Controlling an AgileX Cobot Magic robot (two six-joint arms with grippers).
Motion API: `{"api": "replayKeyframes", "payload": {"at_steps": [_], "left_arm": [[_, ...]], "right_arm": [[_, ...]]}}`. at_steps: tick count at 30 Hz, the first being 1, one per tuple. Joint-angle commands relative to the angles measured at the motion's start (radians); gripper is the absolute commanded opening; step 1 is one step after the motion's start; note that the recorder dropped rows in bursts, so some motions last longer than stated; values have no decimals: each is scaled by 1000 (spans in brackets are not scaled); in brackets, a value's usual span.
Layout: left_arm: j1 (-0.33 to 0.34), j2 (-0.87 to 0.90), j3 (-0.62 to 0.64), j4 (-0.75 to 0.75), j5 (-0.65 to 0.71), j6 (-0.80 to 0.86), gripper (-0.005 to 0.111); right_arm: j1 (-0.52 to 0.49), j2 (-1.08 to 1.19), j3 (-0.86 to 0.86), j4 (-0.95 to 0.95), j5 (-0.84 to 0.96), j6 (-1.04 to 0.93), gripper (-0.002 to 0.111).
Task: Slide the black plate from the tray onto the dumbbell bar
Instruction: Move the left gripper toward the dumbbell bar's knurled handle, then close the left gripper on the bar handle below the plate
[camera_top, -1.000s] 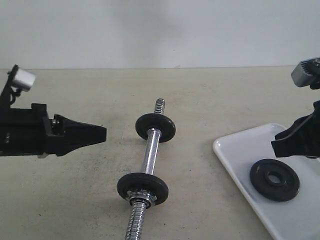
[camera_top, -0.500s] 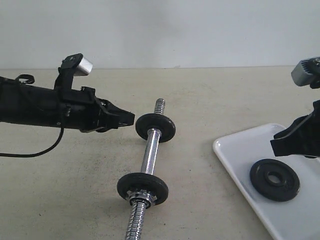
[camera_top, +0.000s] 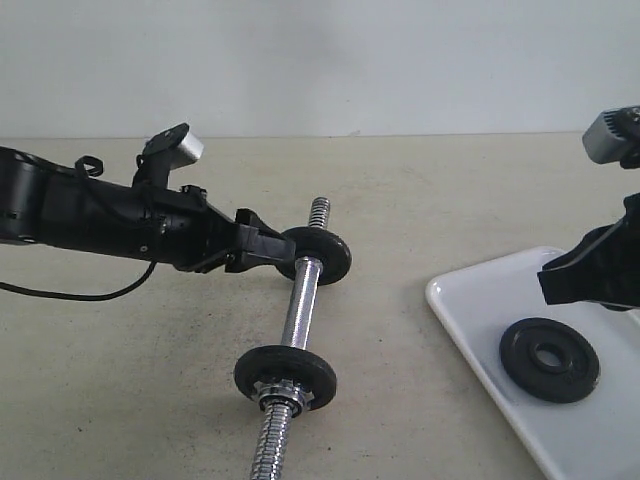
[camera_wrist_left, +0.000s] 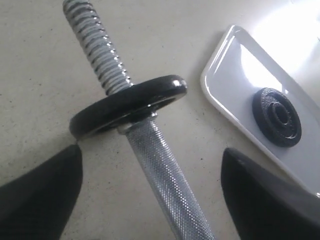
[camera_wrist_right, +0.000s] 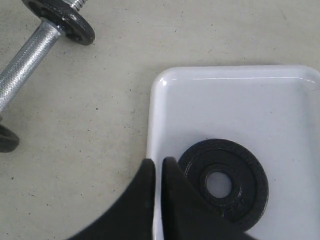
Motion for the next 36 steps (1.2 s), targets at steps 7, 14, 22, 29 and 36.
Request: {"api": "replayKeyframes", "payload": {"at_steps": [7,14,22,29,36], "left_arm": [[-42,37,-9,85,-12,-165,70],[-128,103,-89,100,-16,-255,68],[-127,159,-147,125,-41,-279,66],[-127,176,-172,132,-86,-281,61],[-127,211,-213,224,-88,-373,61]], "right_arm": [[2,0,-9,16,5,-13,0],[2,0,-9,19,7,-13,0],[2,0,-9,46,7,-15,0],[2,0,-9,50,7,-15,0],[2,-2,-13,69,19,-30,0]]}}
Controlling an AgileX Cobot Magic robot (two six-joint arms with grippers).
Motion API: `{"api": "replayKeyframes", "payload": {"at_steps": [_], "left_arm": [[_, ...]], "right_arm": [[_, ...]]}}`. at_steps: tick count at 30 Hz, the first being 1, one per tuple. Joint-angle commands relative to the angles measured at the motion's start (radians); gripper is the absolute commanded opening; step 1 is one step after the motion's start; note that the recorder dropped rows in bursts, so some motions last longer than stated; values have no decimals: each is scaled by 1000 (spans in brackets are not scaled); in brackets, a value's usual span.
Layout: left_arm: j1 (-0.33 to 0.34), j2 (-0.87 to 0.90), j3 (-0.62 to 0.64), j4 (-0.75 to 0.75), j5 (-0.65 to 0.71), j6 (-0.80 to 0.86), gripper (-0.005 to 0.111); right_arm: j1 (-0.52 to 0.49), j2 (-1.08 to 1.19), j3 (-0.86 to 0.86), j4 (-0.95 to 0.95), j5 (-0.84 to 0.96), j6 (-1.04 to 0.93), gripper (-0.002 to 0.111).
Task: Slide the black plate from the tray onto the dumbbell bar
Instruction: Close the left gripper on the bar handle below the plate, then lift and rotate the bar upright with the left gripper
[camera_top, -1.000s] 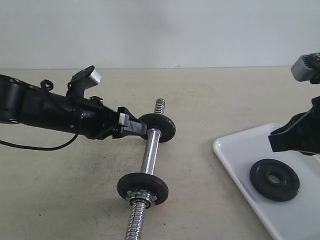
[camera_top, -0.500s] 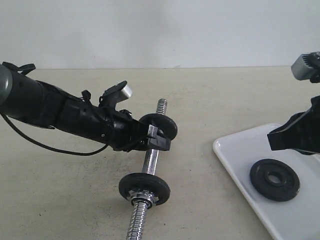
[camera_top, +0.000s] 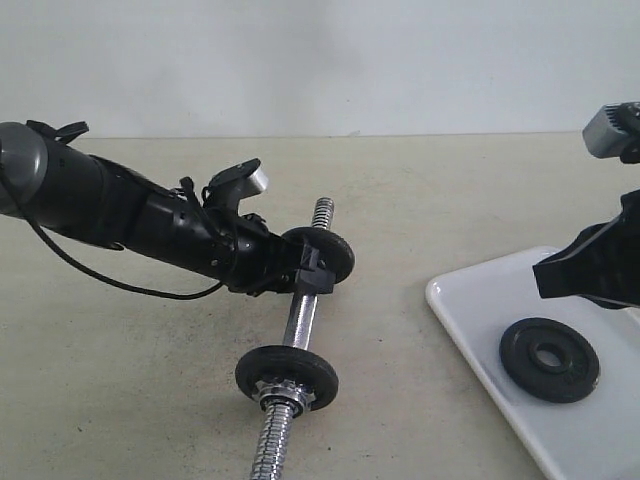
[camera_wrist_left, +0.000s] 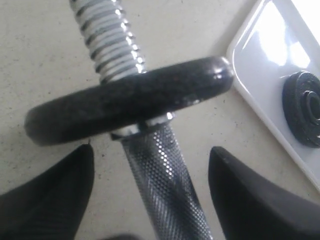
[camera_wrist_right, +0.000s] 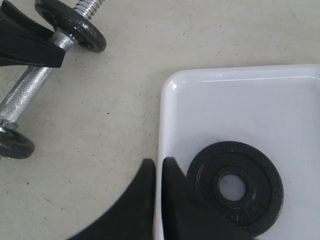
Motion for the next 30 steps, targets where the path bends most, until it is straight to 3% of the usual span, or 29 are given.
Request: {"api": "replayKeyframes", "payload": {"at_steps": [1,12,30], "left_arm": [[-6,12,-28,45,-7,-59,59],[-6,12,-51,122,20,-45,28],[-6,12,-51,548,62,-97,26]], "right_arm": [[2,-2,-13,8,10,-13,0],[2,-2,-13,8,12,-13,0],[2,-2,-13,13,12,-13,0]]}}
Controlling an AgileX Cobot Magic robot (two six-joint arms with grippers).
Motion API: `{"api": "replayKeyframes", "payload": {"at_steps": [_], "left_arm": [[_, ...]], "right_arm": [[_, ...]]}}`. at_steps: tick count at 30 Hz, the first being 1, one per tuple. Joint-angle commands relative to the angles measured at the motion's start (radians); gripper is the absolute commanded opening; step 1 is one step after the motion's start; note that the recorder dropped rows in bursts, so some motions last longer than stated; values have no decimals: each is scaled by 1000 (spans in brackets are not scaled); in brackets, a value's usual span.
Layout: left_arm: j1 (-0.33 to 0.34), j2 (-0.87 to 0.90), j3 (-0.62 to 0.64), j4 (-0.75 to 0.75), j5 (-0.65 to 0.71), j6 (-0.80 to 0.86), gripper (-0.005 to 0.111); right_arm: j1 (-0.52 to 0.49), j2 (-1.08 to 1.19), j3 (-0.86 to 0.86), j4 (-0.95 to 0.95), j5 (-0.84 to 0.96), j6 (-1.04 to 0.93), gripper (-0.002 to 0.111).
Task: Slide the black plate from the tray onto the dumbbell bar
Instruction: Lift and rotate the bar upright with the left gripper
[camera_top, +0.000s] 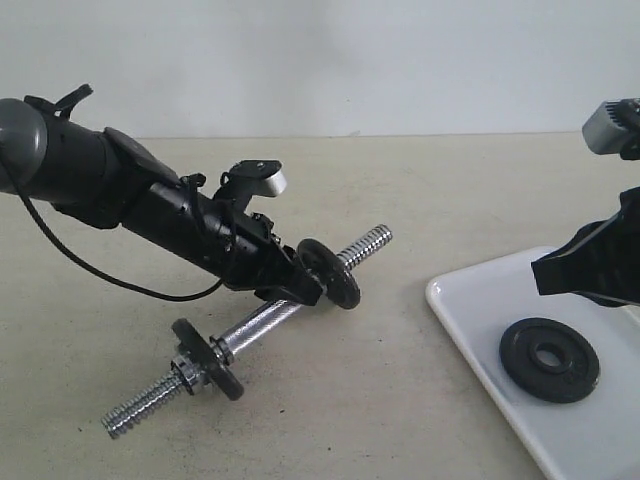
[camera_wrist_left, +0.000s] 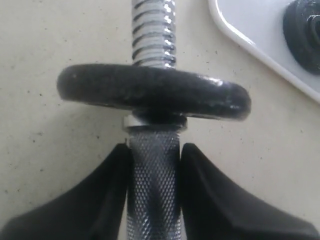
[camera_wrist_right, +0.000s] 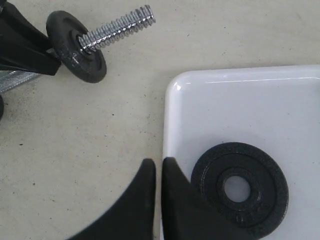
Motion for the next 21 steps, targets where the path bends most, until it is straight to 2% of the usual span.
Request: {"api": "replayKeyframes", "payload": {"at_steps": [1,11,18,21], "left_arm": [[-3,21,14,188,14,-10,26],[-14,21,14,543,38,-213,26],[-40,17,14,588,38,-220,23],[-63,8,9,668,38,-220,20]], "right_arm": [[2,-2,-6,0,2,-11,0],[2,-2,-6,0,0,-11,0],[2,-2,-6,0,-1,-11,0],[2,-2,-6,0,-1,-11,0]]}}
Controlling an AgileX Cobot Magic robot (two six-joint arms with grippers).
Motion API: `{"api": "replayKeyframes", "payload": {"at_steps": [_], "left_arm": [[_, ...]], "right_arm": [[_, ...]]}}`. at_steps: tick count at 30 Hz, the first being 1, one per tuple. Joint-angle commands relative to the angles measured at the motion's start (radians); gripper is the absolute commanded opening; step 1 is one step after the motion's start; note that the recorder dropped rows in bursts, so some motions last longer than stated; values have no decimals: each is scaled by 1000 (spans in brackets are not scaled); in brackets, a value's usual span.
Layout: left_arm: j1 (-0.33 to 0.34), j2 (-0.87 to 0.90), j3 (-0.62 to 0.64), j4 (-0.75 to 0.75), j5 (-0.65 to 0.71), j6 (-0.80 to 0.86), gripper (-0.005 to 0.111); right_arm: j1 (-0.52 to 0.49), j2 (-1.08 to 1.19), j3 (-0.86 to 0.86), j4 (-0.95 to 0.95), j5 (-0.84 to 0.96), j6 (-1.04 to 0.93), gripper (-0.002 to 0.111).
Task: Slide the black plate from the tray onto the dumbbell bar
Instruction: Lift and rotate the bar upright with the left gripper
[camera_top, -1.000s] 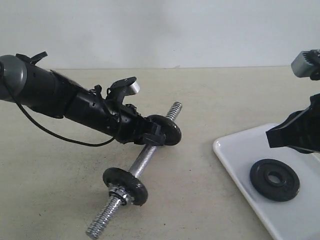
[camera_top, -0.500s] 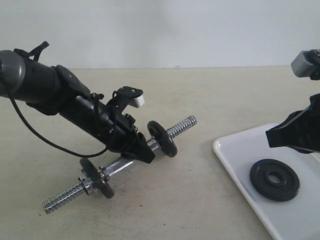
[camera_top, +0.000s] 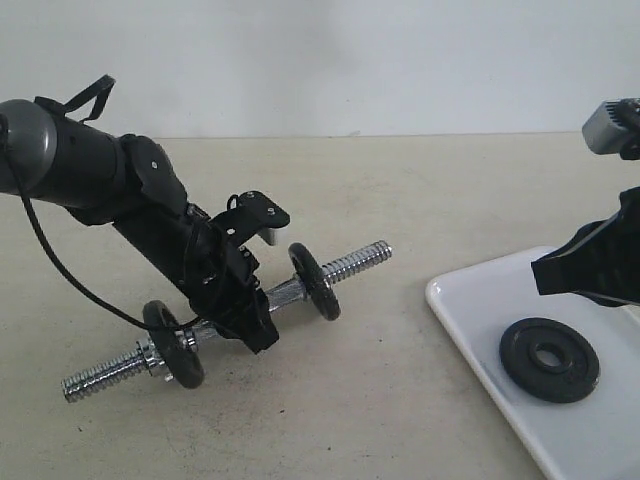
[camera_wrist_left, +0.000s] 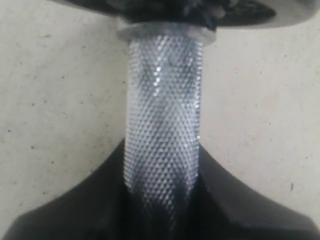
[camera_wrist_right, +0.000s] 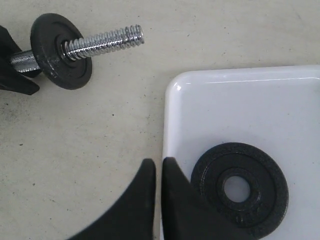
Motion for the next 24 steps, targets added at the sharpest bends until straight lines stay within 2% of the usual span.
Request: {"api": "replayKeyframes", "payload": {"at_steps": [1,15,19,24], "left_arm": [[-37,7,13,170,25,-16,19],[-137,-14,11,673,68,-249,18],[-154,-14,11,750,92,-289,18],[-163,-14,11,748,100,-293,18]], "right_arm": [[2,-2,-6,0,0,-11,0],[2,-2,-6,0,2,-11,0],[2,-2,-6,0,2,-11,0],[2,-2,-6,0,2,-11,0]]}}
